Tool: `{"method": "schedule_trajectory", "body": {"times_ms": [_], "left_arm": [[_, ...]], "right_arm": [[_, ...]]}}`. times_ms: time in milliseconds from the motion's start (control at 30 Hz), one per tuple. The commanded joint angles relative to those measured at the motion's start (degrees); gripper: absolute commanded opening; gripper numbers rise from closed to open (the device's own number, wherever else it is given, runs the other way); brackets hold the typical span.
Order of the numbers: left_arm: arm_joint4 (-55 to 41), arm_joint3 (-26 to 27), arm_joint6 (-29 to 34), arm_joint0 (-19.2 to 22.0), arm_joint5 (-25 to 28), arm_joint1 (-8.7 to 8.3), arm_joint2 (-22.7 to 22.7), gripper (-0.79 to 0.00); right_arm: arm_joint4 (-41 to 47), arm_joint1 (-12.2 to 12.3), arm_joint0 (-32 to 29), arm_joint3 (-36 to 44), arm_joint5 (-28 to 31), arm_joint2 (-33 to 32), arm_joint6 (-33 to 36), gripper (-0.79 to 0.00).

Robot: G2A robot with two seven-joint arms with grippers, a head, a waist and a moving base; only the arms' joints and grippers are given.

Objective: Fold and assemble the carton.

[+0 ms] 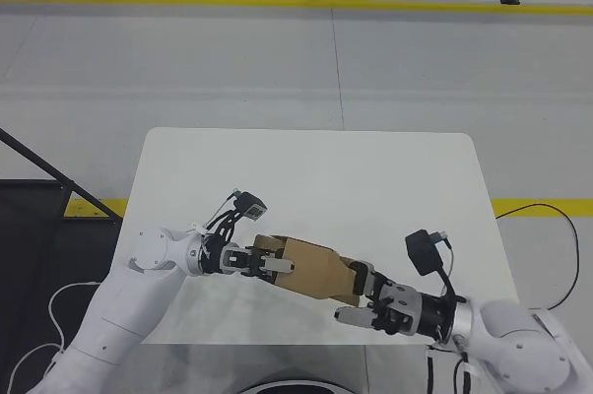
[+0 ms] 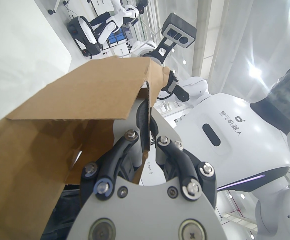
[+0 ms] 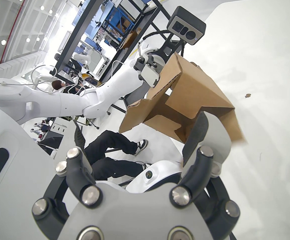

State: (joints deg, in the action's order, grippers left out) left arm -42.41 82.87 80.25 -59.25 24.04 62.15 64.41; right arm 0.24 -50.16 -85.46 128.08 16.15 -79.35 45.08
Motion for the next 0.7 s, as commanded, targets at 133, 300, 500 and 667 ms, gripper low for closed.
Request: {"method": "schedule_trajectory", "body": {"times_ms": [133, 300, 500, 667], "left_arm": [[-0.07, 0.04, -0.21, 0.1, 0.22, -0.19, -0.26, -0.785], [-0.35, -0.11, -0.42, 0.19, 0.42, -0.4, -0.13, -0.785], [-0.73, 0.14, -0.54, -0.01, 0.54, -0.7, 0.24, -0.785], [-0.4, 0.88, -1.13, -0.28, 1.14, -0.93, 0.46, -0.785]], "right_arm": [[-0.55, -0.08, 0.58, -0.03, -1.41, 0.22, 0.62, 0.0], [-0.89, -0.13, -0.12, -0.05, -1.36, -0.79, -0.68, 0.0], [0.4, 0.04, -3.47, -0.31, -0.2, -5.11, -2.25, 0.0], [1.62, 0.28, -6.0, -0.79, -0.27, -8.79, -0.95, 0.0]]}}
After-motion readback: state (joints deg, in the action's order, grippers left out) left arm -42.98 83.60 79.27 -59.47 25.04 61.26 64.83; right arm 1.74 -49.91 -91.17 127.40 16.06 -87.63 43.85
